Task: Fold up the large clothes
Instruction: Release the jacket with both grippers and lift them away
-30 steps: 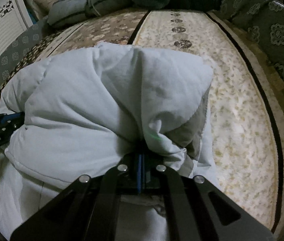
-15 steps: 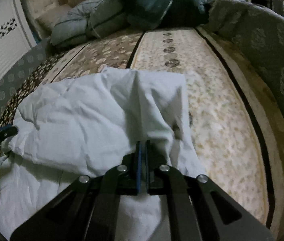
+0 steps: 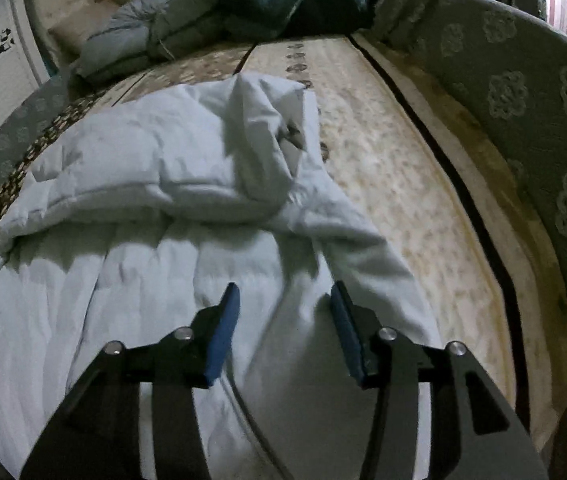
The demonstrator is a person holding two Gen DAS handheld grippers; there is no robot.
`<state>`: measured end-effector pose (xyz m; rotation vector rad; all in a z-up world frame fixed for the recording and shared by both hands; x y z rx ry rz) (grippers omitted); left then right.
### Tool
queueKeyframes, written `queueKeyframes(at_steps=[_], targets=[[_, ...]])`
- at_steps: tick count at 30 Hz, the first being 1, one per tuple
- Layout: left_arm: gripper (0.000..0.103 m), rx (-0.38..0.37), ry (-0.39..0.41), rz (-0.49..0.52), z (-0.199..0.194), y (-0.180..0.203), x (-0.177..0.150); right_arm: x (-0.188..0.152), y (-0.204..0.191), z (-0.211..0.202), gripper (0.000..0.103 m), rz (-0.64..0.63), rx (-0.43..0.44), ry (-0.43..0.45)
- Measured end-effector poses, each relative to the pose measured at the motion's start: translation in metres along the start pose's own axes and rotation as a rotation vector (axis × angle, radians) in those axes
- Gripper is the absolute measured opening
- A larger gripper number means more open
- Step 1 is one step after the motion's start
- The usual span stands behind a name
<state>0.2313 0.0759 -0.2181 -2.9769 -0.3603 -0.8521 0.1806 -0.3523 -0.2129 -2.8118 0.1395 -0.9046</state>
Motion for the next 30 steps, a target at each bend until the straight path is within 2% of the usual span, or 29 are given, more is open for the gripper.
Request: queueKeyframes(at_steps=[2, 6, 10, 16, 24, 30], targets=[[0.092, -0.007, -0.001, -0.025, -0.004, -0.007, -0.009, -0.007, 0.000, -0.011, 0.058, 0.008, -0.007, 0.012], [0.093, 0.008, -0.005, -0.030, -0.009, -0.013, -0.030, -0.031, -0.001, -0.034, 0.066, 0.024, -0.013, 0.058], [0.093, 0.044, 0.005, -0.003, -0.015, -0.017, -0.041, -0.055, -0.001, -0.043, 0.067, 0.029, -0.024, 0.069], [0.098, 0.059, 0.016, 0.024, -0.018, -0.016, -0.051, -0.080, -0.001, -0.052, 0.067, 0.019, -0.042, 0.092], [0.099, 0.108, 0.040, 0.064, -0.022, -0.012, -0.058, -0.088, 0.000, -0.064, 0.068, 0.041, -0.024, 0.145], [0.099, 0.101, 0.040, 0.067, -0.028, -0.010, -0.059, -0.087, -0.002, -0.071, 0.068, 0.020, -0.033, 0.158]])
Point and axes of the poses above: each gripper's, at about its wrist camera, not at the fingertips, and z roughly the way its jaws point, y to its right, x to its top, the point moved 8 cm from there along z, roughly the way its jaws point, and after that the axes turned 7 degrees about x, right-handed, at the moved point
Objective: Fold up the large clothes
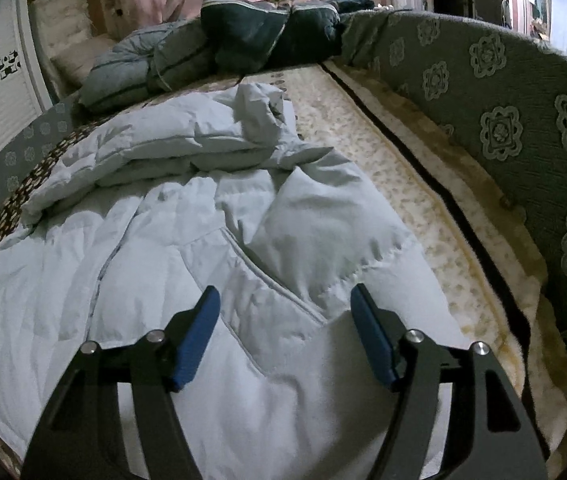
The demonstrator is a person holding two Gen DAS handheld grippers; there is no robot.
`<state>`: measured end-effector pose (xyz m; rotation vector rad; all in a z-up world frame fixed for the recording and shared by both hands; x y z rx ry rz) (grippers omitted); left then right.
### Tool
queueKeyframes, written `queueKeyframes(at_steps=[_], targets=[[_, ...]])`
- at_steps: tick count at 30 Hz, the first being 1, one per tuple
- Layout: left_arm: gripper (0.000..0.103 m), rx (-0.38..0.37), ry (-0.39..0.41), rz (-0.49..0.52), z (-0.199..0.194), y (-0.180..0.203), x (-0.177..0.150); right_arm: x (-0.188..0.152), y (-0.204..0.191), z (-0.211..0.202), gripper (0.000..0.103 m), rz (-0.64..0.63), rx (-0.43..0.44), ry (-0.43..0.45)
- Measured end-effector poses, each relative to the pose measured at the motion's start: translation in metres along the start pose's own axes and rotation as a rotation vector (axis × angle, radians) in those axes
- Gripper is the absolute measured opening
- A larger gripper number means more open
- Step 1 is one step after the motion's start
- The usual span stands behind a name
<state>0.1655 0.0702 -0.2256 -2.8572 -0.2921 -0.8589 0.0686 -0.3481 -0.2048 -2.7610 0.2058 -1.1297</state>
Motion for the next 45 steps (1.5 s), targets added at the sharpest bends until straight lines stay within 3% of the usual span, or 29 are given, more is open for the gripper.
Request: queueKeyframes(at_steps=[13, 20, 27, 36, 45], targets=[[0.099, -0.007, 0.049, 0.001, -0.025, -0.009, 0.001, -0.005, 0.010, -0.025, 0.074, -0.015, -0.029, 0.020], [0.100, 0.020, 0.038, -0.020, -0.018, -0.034, -0.021, -0.027, 0.026, -0.037, 0.079, -0.037, -0.072, 0.014], [0.100, 0.017, 0.039, -0.032, -0.013, -0.053, -0.036, -0.040, 0.044, -0.043, 0.083, 0.030, -0.088, 0.011], [0.100, -0.018, 0.046, -0.043, -0.009, -0.057, -0.044, -0.044, 0.047, -0.056, 0.085, -0.011, -0.110, 0.028], [0.100, -0.018, 0.073, -0.014, -0.016, -0.056, -0.057, -0.056, 0.082, -0.064, 0.087, 0.062, -0.097, 0.032]])
Point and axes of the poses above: each gripper's, at about its wrist camera, not at the fingertips, and z roughly the way its jaws point, y to its right, x to its top, the point moved 8 cm from there along z, roughly the way its jaws point, and after that the axes turned 7 degrees about x, right-handed, at the moved point
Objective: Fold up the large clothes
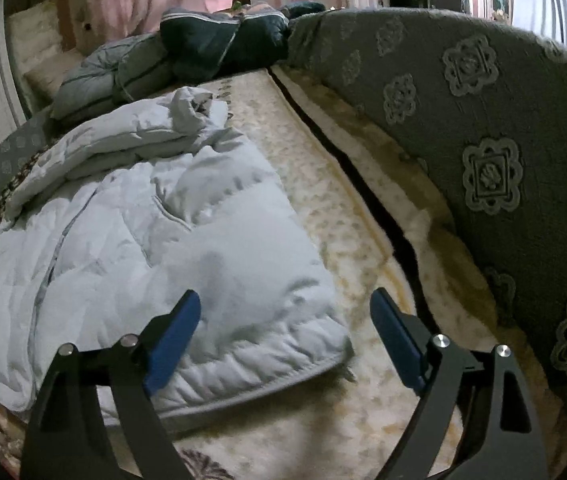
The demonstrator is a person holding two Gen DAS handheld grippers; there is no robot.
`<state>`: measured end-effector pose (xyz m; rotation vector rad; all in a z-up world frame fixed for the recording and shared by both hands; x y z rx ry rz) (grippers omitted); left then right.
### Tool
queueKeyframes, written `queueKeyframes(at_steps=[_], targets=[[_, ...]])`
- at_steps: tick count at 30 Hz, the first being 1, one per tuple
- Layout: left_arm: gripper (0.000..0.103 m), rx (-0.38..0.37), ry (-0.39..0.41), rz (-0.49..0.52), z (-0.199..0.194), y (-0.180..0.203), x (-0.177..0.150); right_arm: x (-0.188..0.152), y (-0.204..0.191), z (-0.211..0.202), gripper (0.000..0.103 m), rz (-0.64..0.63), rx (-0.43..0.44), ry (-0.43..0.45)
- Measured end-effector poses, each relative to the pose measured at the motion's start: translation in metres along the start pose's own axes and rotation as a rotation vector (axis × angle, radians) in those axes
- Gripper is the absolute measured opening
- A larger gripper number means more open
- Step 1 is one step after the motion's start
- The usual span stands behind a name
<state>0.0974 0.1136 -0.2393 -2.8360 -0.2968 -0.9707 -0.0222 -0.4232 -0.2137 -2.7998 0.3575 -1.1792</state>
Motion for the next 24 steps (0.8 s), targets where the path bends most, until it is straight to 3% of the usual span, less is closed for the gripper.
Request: queueKeyframes(at_steps=[2, 7, 11, 13, 14, 15, 17, 20, 24], targets=[[0.100, -0.002, -0.001, -0.001, 0.000, -0.001, 0.001, 0.000, 0.002, -0.001, 0.087, -0.007, 0.015, -0.001], [0.100, 0.016, 0.004, 0.015, 0.001, 0.001, 0.004, -0.015, -0.005, 0.012, 0.087, 0.004, 0.179, -0.070], [0.100, 0.021, 0.002, 0.024, 0.001, 0.001, 0.004, -0.023, -0.009, 0.017, 0.086, -0.033, 0.162, -0.073], [0.100, 0.021, 0.001, 0.023, 0.000, 0.001, 0.003, -0.021, -0.008, 0.017, 0.079, -0.027, 0.170, -0.068], [0.100, 0.021, 0.001, 0.023, 0.000, 0.001, 0.003, -0.019, -0.006, 0.016, 0.062, -0.026, 0.166, -0.057], [0.100, 0.021, 0.000, 0.024, 0.001, 0.001, 0.003, -0.017, -0.002, 0.015, 0.059, -0.013, 0.171, -0.052], [0.100, 0.021, -0.002, 0.029, 0.001, 0.001, 0.003, -0.016, 0.003, 0.018, 0.063, 0.013, 0.191, -0.061], [0.100, 0.029, 0.000, 0.045, 0.000, 0.001, 0.004, -0.020, 0.006, 0.028, 0.077, 0.021, 0.208, -0.116], [0.100, 0.035, -0.001, 0.041, -0.002, -0.003, 0.005, -0.032, 0.005, 0.035, 0.076, 0.065, 0.286, -0.159]])
Point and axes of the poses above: each gripper's, at about its wrist camera, not at the fingertips, and z roughly the way its jaws point, y to its right, x to its top, the point moved 8 cm from there along z, roughly the way its jaws point, and after that the axes turned 7 degrees about x, right-handed, at the moved point
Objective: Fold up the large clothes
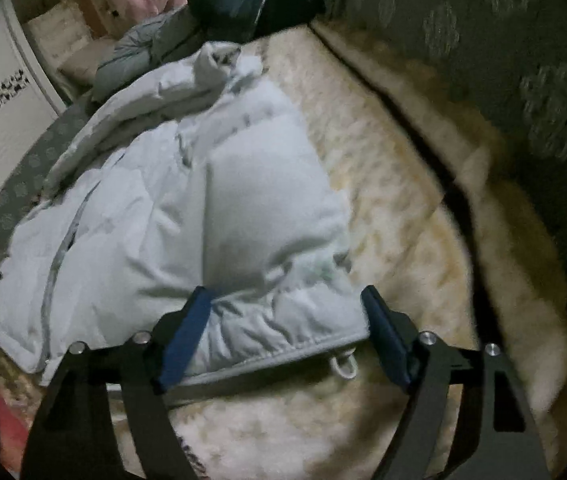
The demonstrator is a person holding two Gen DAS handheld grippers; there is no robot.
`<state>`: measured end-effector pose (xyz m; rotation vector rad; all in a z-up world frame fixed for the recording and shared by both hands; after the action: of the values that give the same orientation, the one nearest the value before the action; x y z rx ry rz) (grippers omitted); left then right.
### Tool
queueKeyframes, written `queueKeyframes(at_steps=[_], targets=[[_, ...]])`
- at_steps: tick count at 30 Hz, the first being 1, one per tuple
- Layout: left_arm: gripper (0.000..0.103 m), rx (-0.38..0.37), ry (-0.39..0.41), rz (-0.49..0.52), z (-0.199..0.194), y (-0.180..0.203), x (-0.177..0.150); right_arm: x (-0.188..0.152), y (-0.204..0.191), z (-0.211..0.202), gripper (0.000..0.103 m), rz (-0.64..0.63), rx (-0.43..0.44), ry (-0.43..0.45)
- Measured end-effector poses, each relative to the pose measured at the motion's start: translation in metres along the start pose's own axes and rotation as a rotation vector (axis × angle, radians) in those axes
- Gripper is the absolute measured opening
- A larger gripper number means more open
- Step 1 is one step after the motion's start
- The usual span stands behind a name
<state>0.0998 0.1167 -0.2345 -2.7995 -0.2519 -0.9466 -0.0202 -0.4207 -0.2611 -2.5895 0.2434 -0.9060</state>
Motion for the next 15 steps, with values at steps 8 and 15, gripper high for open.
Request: queueKeyframes(at_steps=[8, 15], targets=[[0.100, -0.029, -0.004, -0.026, -0.006, -0.019, -0.004, 0.001, -0.021, -0.001, 0.033, -0.073, 0.008, 0.025], [0.100, -0.132, -0.050, -0.008, -0.003, -0.016, -0.023, 0.004, -0.013, 0.011, 0.053, 0.004, 0.014, 0.017]])
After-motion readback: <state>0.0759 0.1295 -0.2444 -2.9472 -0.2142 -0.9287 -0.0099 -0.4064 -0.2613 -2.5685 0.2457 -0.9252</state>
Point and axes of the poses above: each gripper's, at about its wrist camera, not at the fingertips, and z roughly the way its jaws point, y to its right, x to its top, the point moved 8 cm from there along z, roughly the way its jaws point, and after that the axes turned 7 degrees about x, right-handed, at the moved point
